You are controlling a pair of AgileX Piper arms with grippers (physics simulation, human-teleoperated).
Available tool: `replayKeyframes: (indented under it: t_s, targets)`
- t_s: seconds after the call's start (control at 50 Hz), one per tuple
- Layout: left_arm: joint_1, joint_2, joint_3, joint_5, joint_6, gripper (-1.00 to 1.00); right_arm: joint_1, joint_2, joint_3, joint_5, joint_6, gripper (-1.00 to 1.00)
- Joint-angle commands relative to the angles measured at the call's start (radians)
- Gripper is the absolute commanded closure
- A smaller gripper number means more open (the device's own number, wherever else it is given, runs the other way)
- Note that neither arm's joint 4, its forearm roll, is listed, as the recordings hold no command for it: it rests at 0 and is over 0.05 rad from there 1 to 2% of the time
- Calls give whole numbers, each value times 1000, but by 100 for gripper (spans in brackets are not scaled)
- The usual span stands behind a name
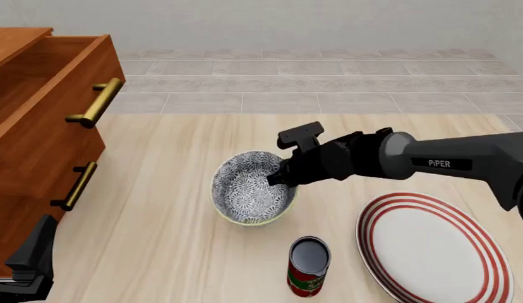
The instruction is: Put the bowl on the plate.
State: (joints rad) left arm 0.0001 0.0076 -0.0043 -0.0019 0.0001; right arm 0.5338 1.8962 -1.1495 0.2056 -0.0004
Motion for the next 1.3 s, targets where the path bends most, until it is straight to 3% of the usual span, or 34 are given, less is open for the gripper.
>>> replayKeyframes:
  t_s: [0.02,0.78,1.3]
  targets:
    - [0,0,0,0,0,-100,-14,-26,-25,27,7,100]
    - [0,0,0,0,0,-100,-35,-170,-70,109,-36,100]
    - [0,0,0,0,0,-100,-154,-359,112,69,-19,100]
